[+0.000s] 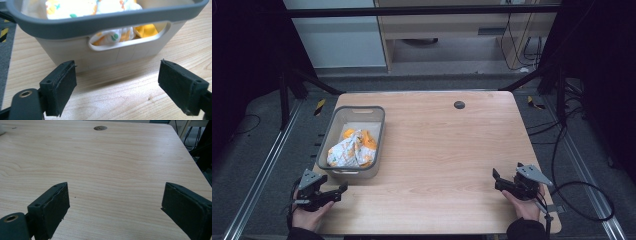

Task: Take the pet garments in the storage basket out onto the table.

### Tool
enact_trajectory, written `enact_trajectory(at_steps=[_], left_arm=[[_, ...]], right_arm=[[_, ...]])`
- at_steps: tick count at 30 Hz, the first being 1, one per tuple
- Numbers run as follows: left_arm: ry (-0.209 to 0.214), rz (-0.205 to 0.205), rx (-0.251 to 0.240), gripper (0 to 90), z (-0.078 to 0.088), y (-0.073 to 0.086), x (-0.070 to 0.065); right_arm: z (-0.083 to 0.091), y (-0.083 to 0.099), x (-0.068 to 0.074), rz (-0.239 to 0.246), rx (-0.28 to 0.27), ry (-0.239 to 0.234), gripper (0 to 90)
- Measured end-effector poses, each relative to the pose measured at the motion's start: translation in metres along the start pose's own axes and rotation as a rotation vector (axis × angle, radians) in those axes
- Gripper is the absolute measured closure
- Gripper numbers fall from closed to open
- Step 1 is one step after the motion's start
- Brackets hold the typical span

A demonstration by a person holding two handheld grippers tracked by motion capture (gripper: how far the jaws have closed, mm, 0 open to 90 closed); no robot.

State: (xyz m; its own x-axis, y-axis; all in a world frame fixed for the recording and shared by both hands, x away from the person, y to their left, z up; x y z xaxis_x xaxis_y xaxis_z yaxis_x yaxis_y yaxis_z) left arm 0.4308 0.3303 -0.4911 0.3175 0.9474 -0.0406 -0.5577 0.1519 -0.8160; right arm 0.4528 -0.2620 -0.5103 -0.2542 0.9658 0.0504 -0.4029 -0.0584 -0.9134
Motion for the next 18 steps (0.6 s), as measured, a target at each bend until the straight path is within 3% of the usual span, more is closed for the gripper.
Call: enact_trajectory(at_steps=[18], left_arm=[[-0.001, 0.019, -0.054, 13.7, 0.012, -0.017, 0.002]], right_arm=[[0.001, 0.002, -0.003, -0.004, 0.014, 0.002, 7.0]])
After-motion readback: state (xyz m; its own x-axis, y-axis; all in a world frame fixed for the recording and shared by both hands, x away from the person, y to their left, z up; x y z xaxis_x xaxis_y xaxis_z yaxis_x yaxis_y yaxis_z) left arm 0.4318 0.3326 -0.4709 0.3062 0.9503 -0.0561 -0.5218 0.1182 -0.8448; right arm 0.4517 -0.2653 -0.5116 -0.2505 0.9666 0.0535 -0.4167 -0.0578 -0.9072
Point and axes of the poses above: each handheld gripper's, and its own axes: z roughly backward along the jaws, y roughly out of its underside, x roughly to its left, the point moved 3 cm from there along -z, roughly forward along the jaws, and after that the axes turned 3 degrees about -y, right-handed, at the moved point
